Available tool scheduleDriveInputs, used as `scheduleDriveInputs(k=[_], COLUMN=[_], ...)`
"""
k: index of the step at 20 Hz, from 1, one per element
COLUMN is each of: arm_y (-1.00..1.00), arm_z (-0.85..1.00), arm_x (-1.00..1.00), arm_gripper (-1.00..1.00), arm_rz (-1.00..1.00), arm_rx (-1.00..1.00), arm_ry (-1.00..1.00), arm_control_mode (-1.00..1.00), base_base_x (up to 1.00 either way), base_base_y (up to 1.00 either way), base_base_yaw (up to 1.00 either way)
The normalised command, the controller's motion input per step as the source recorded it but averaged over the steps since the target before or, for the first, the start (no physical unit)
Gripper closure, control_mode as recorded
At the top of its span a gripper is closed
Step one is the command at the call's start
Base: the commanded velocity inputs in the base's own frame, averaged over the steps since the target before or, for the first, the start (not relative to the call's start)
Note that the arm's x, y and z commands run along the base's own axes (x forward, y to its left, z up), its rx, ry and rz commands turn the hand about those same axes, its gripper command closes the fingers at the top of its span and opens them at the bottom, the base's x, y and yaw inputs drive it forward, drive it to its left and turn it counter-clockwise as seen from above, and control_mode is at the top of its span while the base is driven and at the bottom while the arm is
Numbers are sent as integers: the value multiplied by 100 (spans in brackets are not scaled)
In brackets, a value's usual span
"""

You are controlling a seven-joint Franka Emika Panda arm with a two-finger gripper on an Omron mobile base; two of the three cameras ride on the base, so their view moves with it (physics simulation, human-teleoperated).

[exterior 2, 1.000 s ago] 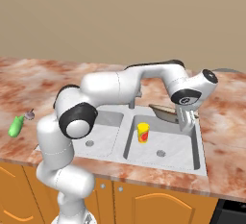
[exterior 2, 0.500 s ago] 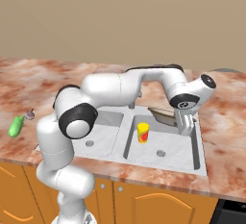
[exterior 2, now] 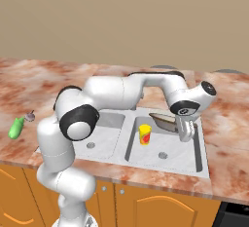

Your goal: Remove the corn and garlic from the sink. Then move the bowl and cup from the counter to the sink for washing.

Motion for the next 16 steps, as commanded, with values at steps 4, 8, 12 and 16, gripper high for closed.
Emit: scheduleDriveInputs(k=[4,8,12,16], arm_y=[0,0,0,0], arm_z=[-16,-16,-16,-15], arm_x=[0,0,0,0], arm_gripper=[100,100,100,100], arm_rz=[0,0,0,0], arm_rx=[0,0,-1,-3], arm_ry=[0,0,0,0], arm_control_mode=[-100,-100,-100,-100], base_base_x=[0,0,0,0], base_base_y=[0,0,0,0], base_base_yaw=[0,0,0,0])
